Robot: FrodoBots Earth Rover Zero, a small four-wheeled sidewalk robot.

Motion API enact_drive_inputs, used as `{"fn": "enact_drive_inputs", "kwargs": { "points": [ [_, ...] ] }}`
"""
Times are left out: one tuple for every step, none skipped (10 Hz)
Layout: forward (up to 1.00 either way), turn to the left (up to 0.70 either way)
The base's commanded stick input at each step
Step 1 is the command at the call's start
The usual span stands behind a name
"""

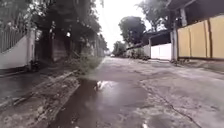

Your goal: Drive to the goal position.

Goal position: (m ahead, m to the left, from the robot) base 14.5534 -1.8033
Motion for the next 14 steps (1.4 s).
{"fn": "enact_drive_inputs", "kwargs": {
  "points": [
    [0.85,-0.07],
    [0.85,-0.21],
    [0.85,-0.14],
    [0.85,-0.01],
    [0.85,0.00],
    [0.85,0.00],
    [0.85,0.00],
    [0.85,0.00],
    [0.85,0.00],
    [0.85,0.00],
    [0.85,0.00],
    [0.85,0.00],
    [0.85,0.01],
    [0.85,0.04]
  ]
}}
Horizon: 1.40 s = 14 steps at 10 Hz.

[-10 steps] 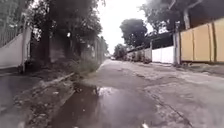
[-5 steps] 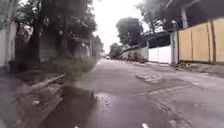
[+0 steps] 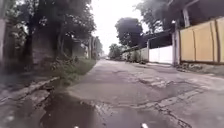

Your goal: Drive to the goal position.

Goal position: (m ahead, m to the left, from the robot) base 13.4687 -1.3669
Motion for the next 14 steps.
{"fn": "enact_drive_inputs", "kwargs": {
  "points": [
    [0.85,0.08],
    [0.85,0.11],
    [0.85,0.15],
    [0.85,0.26],
    [0.85,0.21],
    [0.85,0.00],
    [0.85,0.00],
    [0.85,0.00],
    [0.85,0.01],
    [0.85,0.01],
    [0.85,0.02],
    [0.85,0.01],
    [0.85,0.00],
    [0.85,0.00]
  ]
}}
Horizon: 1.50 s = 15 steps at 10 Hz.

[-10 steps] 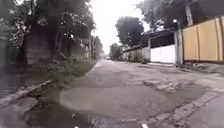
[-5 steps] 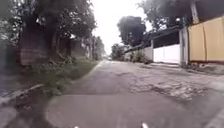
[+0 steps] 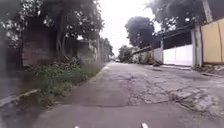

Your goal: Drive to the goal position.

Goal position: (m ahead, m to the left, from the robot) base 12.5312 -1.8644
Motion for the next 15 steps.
{"fn": "enact_drive_inputs", "kwargs": {
  "points": [
    [0.85,0.00],
    [0.85,0.00],
    [0.85,0.00],
    [0.85,0.00],
    [0.85,0.00],
    [0.85,0.00],
    [0.85,0.00],
    [0.85,0.00],
    [0.85,0.00],
    [0.85,0.00],
    [0.85,0.00],
    [0.85,0.00],
    [0.85,0.00],
    [0.85,0.00],
    [0.85,0.00]
  ]
}}
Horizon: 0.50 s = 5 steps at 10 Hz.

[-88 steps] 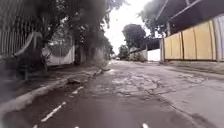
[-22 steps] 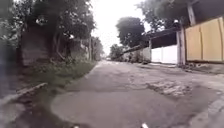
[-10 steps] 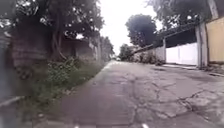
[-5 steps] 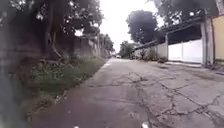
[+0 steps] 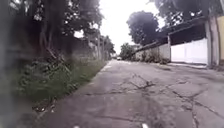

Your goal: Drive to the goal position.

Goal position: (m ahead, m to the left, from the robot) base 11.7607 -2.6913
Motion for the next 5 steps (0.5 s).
{"fn": "enact_drive_inputs", "kwargs": {
  "points": [
    [0.85,0.00],
    [0.85,0.00],
    [0.85,0.00],
    [0.85,0.00],
    [0.85,0.00]
  ]
}}
